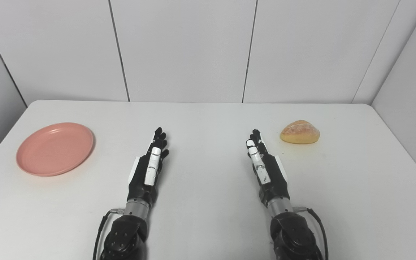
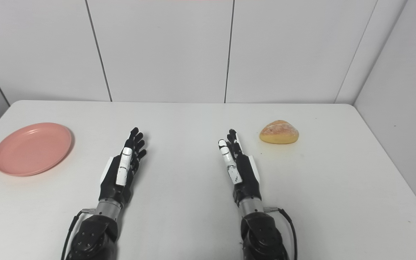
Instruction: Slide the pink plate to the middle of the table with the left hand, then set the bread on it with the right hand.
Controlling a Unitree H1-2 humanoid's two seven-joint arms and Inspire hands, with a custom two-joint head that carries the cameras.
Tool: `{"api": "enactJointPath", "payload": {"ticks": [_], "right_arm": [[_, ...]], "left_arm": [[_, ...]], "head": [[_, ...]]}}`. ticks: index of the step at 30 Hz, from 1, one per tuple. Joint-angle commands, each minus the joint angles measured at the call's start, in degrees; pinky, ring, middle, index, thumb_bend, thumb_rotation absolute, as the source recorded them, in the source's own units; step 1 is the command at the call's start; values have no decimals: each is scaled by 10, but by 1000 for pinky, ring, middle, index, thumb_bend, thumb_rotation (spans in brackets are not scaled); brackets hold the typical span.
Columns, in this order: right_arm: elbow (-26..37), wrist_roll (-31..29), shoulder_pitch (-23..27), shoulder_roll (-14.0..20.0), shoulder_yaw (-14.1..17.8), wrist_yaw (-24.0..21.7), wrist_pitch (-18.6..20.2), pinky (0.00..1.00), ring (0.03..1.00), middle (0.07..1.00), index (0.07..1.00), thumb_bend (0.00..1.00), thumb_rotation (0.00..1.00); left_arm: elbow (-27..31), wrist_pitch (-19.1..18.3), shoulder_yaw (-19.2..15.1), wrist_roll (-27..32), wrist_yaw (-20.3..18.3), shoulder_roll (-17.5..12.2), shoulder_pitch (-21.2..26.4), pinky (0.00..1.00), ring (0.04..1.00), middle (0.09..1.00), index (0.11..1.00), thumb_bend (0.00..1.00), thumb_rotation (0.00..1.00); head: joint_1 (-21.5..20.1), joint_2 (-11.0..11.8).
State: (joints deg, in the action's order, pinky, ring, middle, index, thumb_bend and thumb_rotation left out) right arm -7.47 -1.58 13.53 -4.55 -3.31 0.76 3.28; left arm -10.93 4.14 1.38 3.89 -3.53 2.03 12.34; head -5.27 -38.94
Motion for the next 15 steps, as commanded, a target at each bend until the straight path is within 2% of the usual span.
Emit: {"api": "enactJointPath", "payload": {"ticks": [1,15], "right_arm": [[14,-1,25,-4,0,-5,-20,1000,1000,1000,1000,601,840],[17,-3,25,-6,1,-4,-16,1000,1000,1000,1000,609,834]], "left_arm": [[11,5,-1,7,-5,1,12,971,1000,1000,997,606,1000],[4,14,1,-5,-2,-4,16,1000,1000,1000,989,600,1000]], "head": [[0,1],[0,0]]}}
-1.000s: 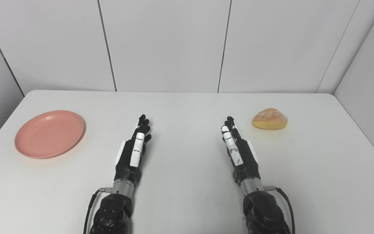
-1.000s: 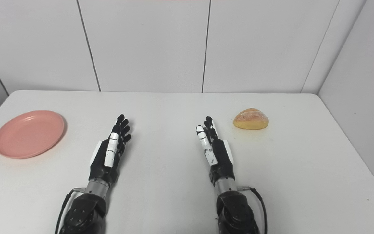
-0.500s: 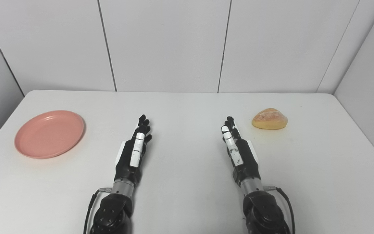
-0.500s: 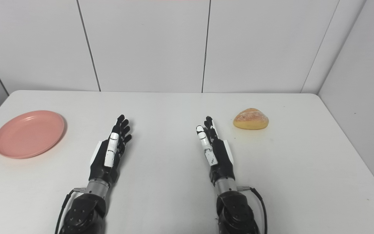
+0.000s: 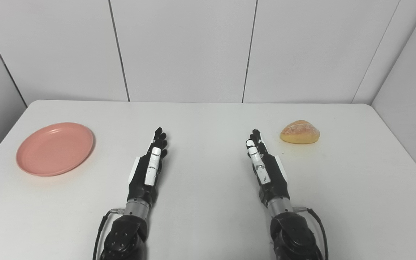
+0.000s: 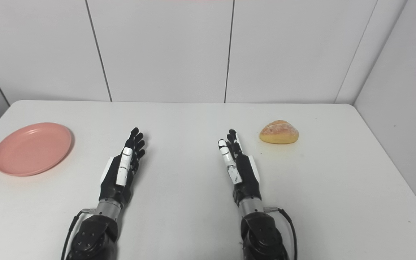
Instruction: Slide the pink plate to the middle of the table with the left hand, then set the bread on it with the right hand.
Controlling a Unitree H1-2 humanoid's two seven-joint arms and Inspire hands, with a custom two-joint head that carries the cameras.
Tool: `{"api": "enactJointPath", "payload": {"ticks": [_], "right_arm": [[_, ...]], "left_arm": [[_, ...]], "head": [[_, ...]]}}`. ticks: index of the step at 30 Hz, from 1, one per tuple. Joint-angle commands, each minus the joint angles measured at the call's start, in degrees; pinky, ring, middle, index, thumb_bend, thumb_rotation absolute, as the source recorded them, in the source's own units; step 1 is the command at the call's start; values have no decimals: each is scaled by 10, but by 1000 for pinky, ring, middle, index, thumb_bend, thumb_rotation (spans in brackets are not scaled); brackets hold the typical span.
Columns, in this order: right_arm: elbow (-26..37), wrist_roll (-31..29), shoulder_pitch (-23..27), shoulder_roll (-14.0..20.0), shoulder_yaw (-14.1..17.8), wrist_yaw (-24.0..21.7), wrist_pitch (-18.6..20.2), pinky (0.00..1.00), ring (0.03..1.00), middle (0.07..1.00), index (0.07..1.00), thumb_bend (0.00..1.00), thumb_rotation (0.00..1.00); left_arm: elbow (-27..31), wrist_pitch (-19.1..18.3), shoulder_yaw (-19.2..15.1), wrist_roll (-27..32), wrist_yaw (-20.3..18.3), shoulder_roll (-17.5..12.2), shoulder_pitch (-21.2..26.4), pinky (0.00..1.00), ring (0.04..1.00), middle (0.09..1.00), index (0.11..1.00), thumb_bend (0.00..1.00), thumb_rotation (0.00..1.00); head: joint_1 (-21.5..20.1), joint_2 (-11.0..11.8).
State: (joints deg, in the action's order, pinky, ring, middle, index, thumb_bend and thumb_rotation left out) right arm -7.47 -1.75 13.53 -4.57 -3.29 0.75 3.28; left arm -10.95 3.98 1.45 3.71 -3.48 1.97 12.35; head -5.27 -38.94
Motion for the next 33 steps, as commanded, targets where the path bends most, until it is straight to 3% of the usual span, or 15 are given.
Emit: {"api": "enactJointPath", "payload": {"ticks": [1,33], "right_arm": [[16,-1,25,-5,0,-3,-18,1000,1000,1000,1000,611,838],[14,1,24,-5,-1,-4,-23,1000,1000,1000,1000,620,848]], "left_arm": [[4,14,0,-3,-1,-3,17,1000,1000,1000,989,599,1000],[4,3,1,-16,5,-8,20,1000,1000,1000,1000,624,1000]], "head": [[0,0],[0,3]]}}
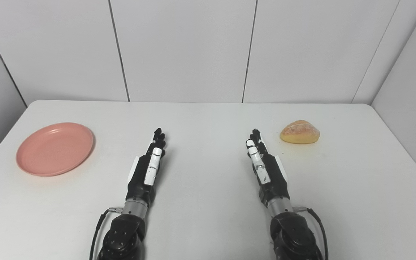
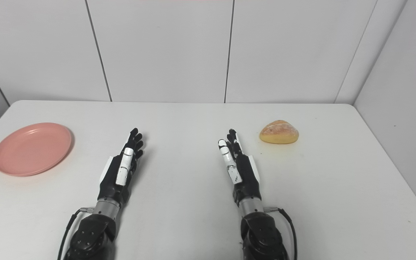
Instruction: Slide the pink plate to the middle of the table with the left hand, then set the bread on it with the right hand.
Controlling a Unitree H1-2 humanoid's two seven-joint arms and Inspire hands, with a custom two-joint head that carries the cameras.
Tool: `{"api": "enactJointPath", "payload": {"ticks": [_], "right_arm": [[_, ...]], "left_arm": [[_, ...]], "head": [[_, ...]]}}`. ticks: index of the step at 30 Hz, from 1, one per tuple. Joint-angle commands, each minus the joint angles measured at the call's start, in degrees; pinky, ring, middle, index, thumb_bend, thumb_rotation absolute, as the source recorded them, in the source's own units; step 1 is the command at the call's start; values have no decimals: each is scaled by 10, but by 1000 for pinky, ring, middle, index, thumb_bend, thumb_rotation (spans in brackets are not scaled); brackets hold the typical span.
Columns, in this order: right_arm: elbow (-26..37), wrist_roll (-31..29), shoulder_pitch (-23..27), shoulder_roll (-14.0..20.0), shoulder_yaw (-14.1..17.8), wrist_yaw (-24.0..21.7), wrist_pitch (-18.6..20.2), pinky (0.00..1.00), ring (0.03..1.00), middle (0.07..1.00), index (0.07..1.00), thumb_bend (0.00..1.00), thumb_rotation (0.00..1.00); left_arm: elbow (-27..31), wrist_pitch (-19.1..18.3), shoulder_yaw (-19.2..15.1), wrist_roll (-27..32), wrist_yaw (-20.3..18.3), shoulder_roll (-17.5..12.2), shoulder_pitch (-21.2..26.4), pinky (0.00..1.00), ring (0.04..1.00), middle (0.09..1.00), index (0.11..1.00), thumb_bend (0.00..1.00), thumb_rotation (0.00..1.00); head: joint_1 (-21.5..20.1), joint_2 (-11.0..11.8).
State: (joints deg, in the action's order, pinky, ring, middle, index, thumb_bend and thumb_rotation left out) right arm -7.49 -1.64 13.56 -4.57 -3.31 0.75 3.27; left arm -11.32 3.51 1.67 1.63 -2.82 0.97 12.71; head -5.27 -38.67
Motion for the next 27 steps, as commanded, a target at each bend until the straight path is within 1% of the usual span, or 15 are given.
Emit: {"api": "enactJointPath", "payload": {"ticks": [1,17,27], "right_arm": [[15,-1,24,-5,-1,-5,-23,1000,1000,1000,1000,618,848],[15,1,22,-3,-2,-7,-22,1000,1000,1000,1000,642,851],[21,-1,21,-4,-2,-6,-17,1000,1000,1000,1000,613,845]], "left_arm": [[9,5,-1,6,-2,3,16,1000,1000,1000,1000,624,1000],[10,7,-1,6,-3,3,15,1000,1000,1000,1000,615,1000],[15,1,1,2,-1,2,14,1000,1000,1000,1000,619,1000]], "head": [[0,1],[2,1],[2,2]]}}
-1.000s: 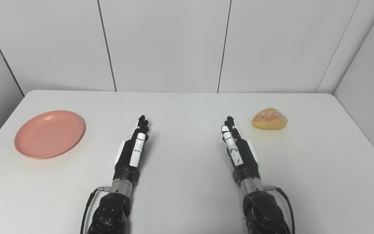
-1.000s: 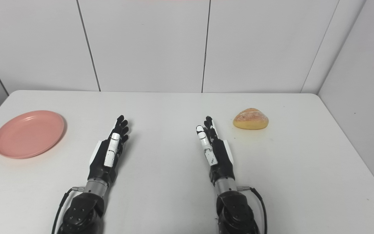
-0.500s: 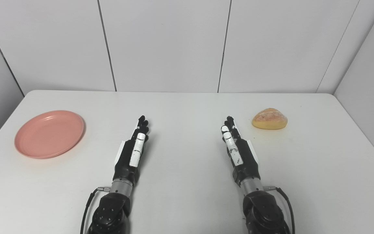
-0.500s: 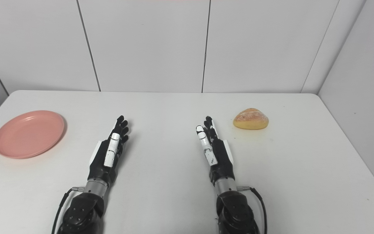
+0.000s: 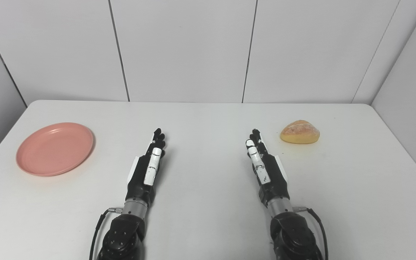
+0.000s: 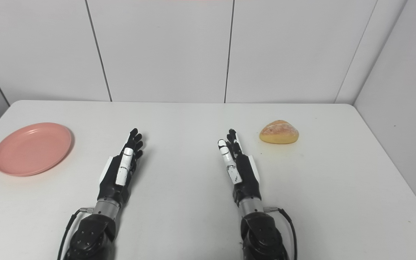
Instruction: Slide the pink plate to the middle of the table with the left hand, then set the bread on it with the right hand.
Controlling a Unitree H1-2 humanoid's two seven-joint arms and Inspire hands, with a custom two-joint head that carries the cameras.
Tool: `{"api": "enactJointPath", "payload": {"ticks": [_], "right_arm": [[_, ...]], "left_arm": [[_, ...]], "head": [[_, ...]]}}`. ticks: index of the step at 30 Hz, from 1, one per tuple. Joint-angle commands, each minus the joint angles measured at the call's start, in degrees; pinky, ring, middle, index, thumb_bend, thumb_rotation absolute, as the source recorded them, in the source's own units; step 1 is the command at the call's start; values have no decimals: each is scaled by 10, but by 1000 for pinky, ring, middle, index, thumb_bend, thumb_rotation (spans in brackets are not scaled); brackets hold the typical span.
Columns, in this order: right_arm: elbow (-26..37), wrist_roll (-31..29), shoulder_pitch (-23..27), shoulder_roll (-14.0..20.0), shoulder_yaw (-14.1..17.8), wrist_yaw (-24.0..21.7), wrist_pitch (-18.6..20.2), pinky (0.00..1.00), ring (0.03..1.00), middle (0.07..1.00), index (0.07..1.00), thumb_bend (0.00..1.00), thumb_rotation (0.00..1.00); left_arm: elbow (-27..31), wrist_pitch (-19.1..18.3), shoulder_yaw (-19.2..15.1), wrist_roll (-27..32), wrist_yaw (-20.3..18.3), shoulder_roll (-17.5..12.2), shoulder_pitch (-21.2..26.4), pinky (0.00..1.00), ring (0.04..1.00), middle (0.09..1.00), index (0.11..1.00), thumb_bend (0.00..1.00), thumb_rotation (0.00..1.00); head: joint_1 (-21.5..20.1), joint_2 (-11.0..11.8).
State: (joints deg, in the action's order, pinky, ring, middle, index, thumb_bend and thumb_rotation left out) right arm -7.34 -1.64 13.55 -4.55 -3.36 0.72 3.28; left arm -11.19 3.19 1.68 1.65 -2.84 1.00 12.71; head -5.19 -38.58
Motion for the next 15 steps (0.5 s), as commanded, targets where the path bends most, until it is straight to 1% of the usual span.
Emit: {"api": "enactJointPath", "payload": {"ticks": [1,11,15], "right_arm": [[19,0,21,-4,-2,-6,-17,1000,1000,1000,1000,618,844],[17,-2,22,-5,-1,-6,-20,1000,1000,1000,1000,622,828],[16,0,22,-4,-2,-6,-21,1000,1000,1000,1000,623,835]], "left_arm": [[14,4,0,3,-1,3,14,1000,1000,1000,1000,620,1000],[14,7,1,2,-3,2,13,1000,1000,1000,1000,608,1000],[16,3,0,3,-3,2,13,1000,1000,1000,1000,610,1000]], "head": [[1,1],[1,1],[1,1]]}}
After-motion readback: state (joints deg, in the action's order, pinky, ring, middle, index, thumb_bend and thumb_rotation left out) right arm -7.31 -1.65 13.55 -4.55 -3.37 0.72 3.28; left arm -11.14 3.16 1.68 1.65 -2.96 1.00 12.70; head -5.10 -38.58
